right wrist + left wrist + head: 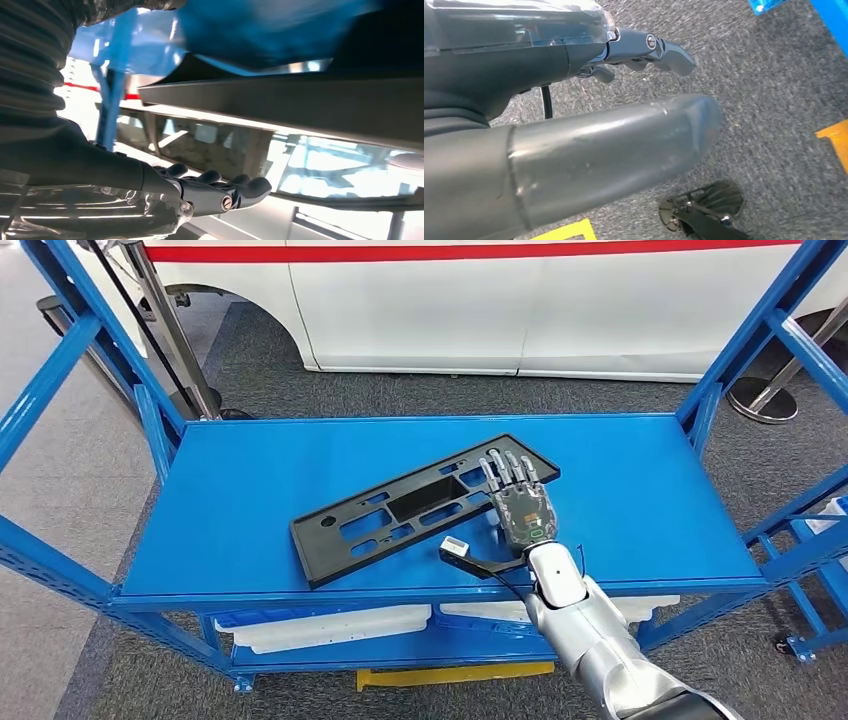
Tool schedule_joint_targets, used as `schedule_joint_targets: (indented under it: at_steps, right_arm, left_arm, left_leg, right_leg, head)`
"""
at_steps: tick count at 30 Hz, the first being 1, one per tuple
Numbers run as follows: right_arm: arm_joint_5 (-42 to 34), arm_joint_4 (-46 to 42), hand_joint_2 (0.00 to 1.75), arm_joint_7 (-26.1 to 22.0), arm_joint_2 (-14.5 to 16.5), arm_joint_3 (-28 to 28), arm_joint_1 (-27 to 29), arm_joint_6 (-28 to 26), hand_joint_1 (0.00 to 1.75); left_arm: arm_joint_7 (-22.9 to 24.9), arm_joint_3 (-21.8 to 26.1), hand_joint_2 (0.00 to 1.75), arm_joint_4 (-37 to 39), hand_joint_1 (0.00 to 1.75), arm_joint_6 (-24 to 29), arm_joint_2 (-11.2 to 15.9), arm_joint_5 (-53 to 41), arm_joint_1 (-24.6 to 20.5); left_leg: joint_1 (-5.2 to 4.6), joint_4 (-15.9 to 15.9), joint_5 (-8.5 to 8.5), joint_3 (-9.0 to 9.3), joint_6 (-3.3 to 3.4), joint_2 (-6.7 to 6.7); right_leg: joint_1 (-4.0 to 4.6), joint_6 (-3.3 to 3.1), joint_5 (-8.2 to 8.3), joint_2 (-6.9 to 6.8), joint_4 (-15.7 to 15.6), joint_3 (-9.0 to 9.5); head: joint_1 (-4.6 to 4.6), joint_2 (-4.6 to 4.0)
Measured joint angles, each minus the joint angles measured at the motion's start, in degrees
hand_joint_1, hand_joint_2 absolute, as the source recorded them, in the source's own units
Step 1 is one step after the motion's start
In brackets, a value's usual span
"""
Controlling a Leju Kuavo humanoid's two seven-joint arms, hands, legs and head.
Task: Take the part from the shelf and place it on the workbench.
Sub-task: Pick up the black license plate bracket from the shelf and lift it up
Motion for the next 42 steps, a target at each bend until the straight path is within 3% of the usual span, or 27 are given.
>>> schedule_joint_targets:
  at_steps: [2, 4, 5, 6, 7, 8, 10, 11, 13, 16, 18, 20, 21, 22, 23, 25, 27, 31, 33, 35, 36, 37, 38, 39, 41, 42]
  right_arm:
    - [0.1, -0.8, 1.75, -1.1, 1.2, 0.0, 0.5, 0.0, 0.0]
    - [0.1, -1.2, 1.75, -1.8, 2.5, 0.2, 1.0, 0.0, 0.0]
    - [0.0, -1.3, 1.75, -2.0, 3.2, 0.3, 1.3, 0.0, 0.0]
    - [0.0, -1.4, 1.75, -2.2, 3.8, 0.4, 1.5, 0.0, 0.0]
    - [-0.1, -1.5, 1.75, -2.4, 4.4, 0.6, 1.6, 0.0, 0.0]
    - [-0.2, -1.6, 1.75, -2.5, 4.8, 0.8, 1.6, 0.1, 0.0]
    - [-0.6, -1.7, 1.75, -2.8, 5.7, 1.1, 1.5, 0.3, 0.0]
    - [-0.7, -1.8, 1.75, -3.0, 6.1, 1.2, 1.4, 0.3, 0.0]
    - [-1.2, -1.8, 1.75, -3.3, 7.0, 1.5, 1.1, 0.7, 0.0]
    - [-1.6, -1.5, 1.75, -3.5, 8.3, 1.8, 0.7, 1.3, 0.0]
    - [-1.8, -1.3, 1.75, -3.5, 9.1, 2.0, 0.2, 1.4, 0.0]
    - [-1.9, -0.9, 1.75, -3.5, 9.5, 2.2, 0.0, 1.4, 0.0]
    - [-1.9, -0.7, 1.75, -3.5, 9.5, 2.3, 0.0, 1.4, 0.0]
    - [-1.9, -0.5, 1.75, -3.5, 9.6, 2.4, 0.0, 1.4, 0.0]
    - [-1.8, -0.4, 1.75, -3.4, 9.7, 2.5, -0.1, 1.4, 0.0]
    - [-1.6, 0.0, 1.75, -2.9, 9.9, 2.5, -0.3, 1.5, 0.0]
    - [-0.9, 0.7, 1.75, -1.6, 10.1, 2.6, -1.1, 1.8, 0.0]
    - [0.1, 4.5, 1.75, 1.7, 9.8, 2.9, -3.4, 3.0, 0.0]
    - [0.2, 6.2, 1.75, 2.3, 9.4, 2.9, -4.4, 3.2, 0.0]
    - [0.3, 7.6, 1.75, 2.8, 9.1, 2.9, -4.9, 3.4, 0.0]
    - [0.3, 8.3, 1.75, 3.1, 8.9, 3.0, -5.0, 3.6, 0.0]
    - [0.3, 8.8, 1.75, 3.6, 8.8, 3.2, -5.2, 3.8, 0.0]
    - [0.3, 9.3, 1.75, 4.2, 8.7, 3.5, -5.5, 4.0, 0.0]
    - [0.3, 9.8, 1.75, 4.8, 8.6, 3.8, -5.8, 4.3, 0.0]
    - [0.3, 10.6, 1.75, 6.0, 8.4, 4.5, -6.5, 5.0, 0.0]
    - [0.3, 10.9, 1.75, 6.5, 8.3, 4.8, -6.7, 5.3, 0.17]
  left_arm:
    - [0.0, 0.0, 0.0, 0.0, 0.0, -0.1, -0.1, -0.3, -0.1]
    - [-0.1, 0.0, 0.0, 0.0, 0.0, -0.1, -0.1, -0.5, -0.2]
    - [-0.2, 0.0, 0.0, 0.0, 0.0, -0.1, -0.2, -0.6, -0.2]
    - [-0.2, 0.0, 0.0, 0.0, 0.0, -0.1, -0.2, -0.8, -0.2]
    - [-0.2, 0.0, 0.0, 0.0, 0.0, -0.1, -0.2, -0.9, -0.2]
    - [-0.2, 0.0, 0.0, 0.0, 0.0, -0.1, -0.2, -0.9, -0.2]
    - [-0.1, 0.0, 0.0, 0.0, 0.0, -0.2, -0.4, -1.0, -0.2]
    - [-0.1, 0.0, 0.0, 0.0, 0.0, -0.2, -0.5, -1.0, -0.3]
    - [0.0, 0.0, 0.0, 0.0, 0.0, -0.3, -0.6, -1.1, -0.4]
    - [0.0, 0.0, 0.0, 0.0, 0.0, -0.6, -0.7, -1.3, -0.5]
    - [0.0, 0.0, 0.0, 0.0, 0.0, -0.7, -0.8, -1.4, -0.6]
    - [0.1, 0.1, 0.0, 0.0, 0.0, -0.7, -0.9, -1.5, -0.6]
    - [0.1, 0.1, 0.0, 0.0, 0.0, -0.7, -0.9, -1.5, -0.6]
    - [0.1, 0.1, 0.0, 0.0, 0.0, -0.8, -0.9, -1.5, -0.5]
    - [0.1, 0.1, 0.0, 0.0, 0.0, -0.8, -0.9, -1.5, -0.5]
    - [0.1, 0.1, 0.0, 0.0, 0.0, -0.8, -0.9, -1.6, -0.6]
    - [0.1, 0.1, 0.0, 0.0, 0.0, -0.9, -0.9, -1.9, -0.8]
    - [0.5, 0.3, 0.0, 0.0, 0.0, -1.0, -1.0, -2.1, -0.8]
    - [0.7, 0.4, 0.0, 0.0, 0.0, -1.0, -1.0, -2.2, -0.8]
    - [0.8, 0.5, 0.0, 0.0, 0.0, -1.0, -1.0, -2.3, -0.8]
    - [0.9, 0.6, 0.0, 0.0, 0.0, -1.1, -1.0, -2.4, -0.7]
    - [0.8, 0.7, 0.0, 0.0, 0.0, -1.1, -1.0, -2.5, -0.7]
    - [0.8, 0.8, 0.0, 0.0, 0.0, -1.1, -1.0, -2.6, -0.8]
    - [0.7, 0.9, 0.0, 0.0, 0.0, -1.2, -1.0, -2.7, -0.8]
    - [0.5, 1.0, 0.0, 0.0, 0.0, -1.3, -1.1, -2.8, -0.8]
    - [0.4, 1.1, 0.0, 0.0, 0.0, -1.4, -1.2, -2.8, -0.9]
  left_leg:
    - [0.13, -0.4, 0.31, 0.06, 0.73, 0.13]
    - [0.11, -0.4, 0.4, -0.12, 1.06, 0.19]
    - [0.08, -0.4, 0.41, -0.21, 1.1, 0.2]
    - [0.05, -0.4, 0.41, -0.23, 1.1, 0.2]
    - [0.04, -0.4, 0.38, -0.18, 1.07, 0.18]
    - [0.04, -0.4, 0.34, -0.07, 1.02, 0.13]
    - [-0.06, -0.3, 0.18, 0.17, 0.74, 0.05]
    - [-0.13, -0.3, 0.13, 0.14, 0.5, 0.04]
    - [-0.23, -0.3, 0.15, -0.06, -0.1, 0.06]
    - [-0.16, 0.3, -0.54, -0.37, -1.04, 0.08]
    - [-0.09, 5.1, -3.35, -2.5, -1.46, 0.06]
    - [-0.09, 12.6, -6.47, -6.13, -1.8, 0.05]
    - [-0.09, 14.9, -6.85, -7.34, -1.89, 0.05]
    - [-0.09, 15.2, -6.19, -7.65, -1.93, 0.06]
    - [-0.08, 13.0, -4.39, -6.71, -1.9, 0.06]
    - [-0.19, 5.7, -0.83, -3.27, -1.65, 0.04]
    - [-0.33, 1.3, 0.26, -1.26, -1.11, -0.07]
    - [-0.25, 0.3, 0.41, -1.11, 0.22, -0.11]
    - [-0.1, 0.0, 0.64, -1.05, 0.78, -0.03]
    - [-0.15, 0.0, 0.64, -1.08, 1.02, 0.03]
    - [-0.17, 0.0, 0.61, -1.05, 1.02, 0.05]
    - [-0.18, 0.0, 0.58, -0.99, 1.0, 0.05]
    - [-0.18, 0.0, 0.54, -0.88, 0.95, 0.05]
    - [-0.18, 0.0, 0.49, -0.74, 0.87, 0.04]
    - [-0.3, 0.1, 0.34, -0.5, 0.5, 0.02]
    - [-0.33, 0.1, 0.28, -0.43, 0.26, 0.01]
  right_leg:
    - [-0.18, 0.52, -2.11, -0.21, 2.9, -1.26]
    - [-0.29, 0.82, -5.86, -0.41, 10.0, -4.63]
    - [-0.33, 0.9, -7.22, -0.44, 13.6, -6.42]
    - [-0.35, 0.92, -7.57, -0.46, 15.8, -7.56]
    - [-0.35, 0.86, -6.73, -0.48, 15.8, -7.65]
    - [-0.34, 0.7, -4.91, -0.49, 13.5, -6.58]
    - [-0.18, 0.1, -0.91, -0.51, 5.5, -2.75]
    - [-0.03, -0.18, 0.1, -0.51, 2.4, -1.38]
    - [0.31, -0.58, 0.27, -0.48, 0.1, -0.56]
    - [-0.05, -1.47, 0.64, -0.48, -0.6, -0.39]
    - [-0.22, -2.02, 0.81, -0.56, -1.0, -0.17]
    - [-0.08, -2.29, 0.72, -0.62, -0.9, -0.2]
    - [-0.02, -2.35, 0.64, -0.64, -0.7, -0.21]
    - [0.02, -2.37, 0.54, -0.64, -0.6, -0.23]
    - [0.02, -2.32, 0.39, -0.6, -0.4, -0.23]
    - [0.1, -2.04, -0.02, -0.51, 0.1, -0.23]
    - [0.28, -1.57, -0.28, -0.44, 0.6, -0.51]
    - [0.27, -0.48, -0.87, -0.44, 1.3, -1.0]
    - [0.12, 0.02, -3.72, -0.49, 6.0, -3.12]
    - [-0.03, 0.31, -7.05, -0.52, 13.3, -6.76]
    - [-0.11, 0.37, -7.46, -0.52, 15.6, -7.96]
    - [-0.16, 0.35, -6.77, -0.53, 15.8, -8.2]
    - [-0.2, 0.25, -5.13, -0.53, 14.0, -7.37]
    - [-0.19, 0.05, -3.02, -0.56, 10.5, -5.71]
    - [0.13, -0.48, -0.31, -0.69, 3.2, -2.16]
    - [0.33, -0.71, 0.12, -0.73, 1.2, -1.18]
  head:
    - [0.01, 0.0]
    - [0.02, 0.0]
    - [0.01, 0.0]
    - [0.01, 0.0]
    - [0.01, 0.0]
    - [0.01, 0.0]
    - [0.01, 0.0]
    - [0.01, 0.0]
    - [-0.01, 0.0]
    - [-0.02, 0.0]
    - [-0.03, 0.0]
    - [-0.03, 0.0]
    - [-0.03, 0.0]
    - [-0.02, 0.0]
    - [-0.03, 0.0]
    - [-0.02, 0.0]
    - [-0.01, 0.0]
    - [0.0, 0.0]
    - [0.0, 0.0]
    - [-0.01, 0.0]
    - [0.0, 0.0]
    - [-0.01, 0.0]
    - [0.0, 0.0]
    - [0.0, 0.0]
    - [-0.01, 0.0]
    - [-0.02, 0.0]
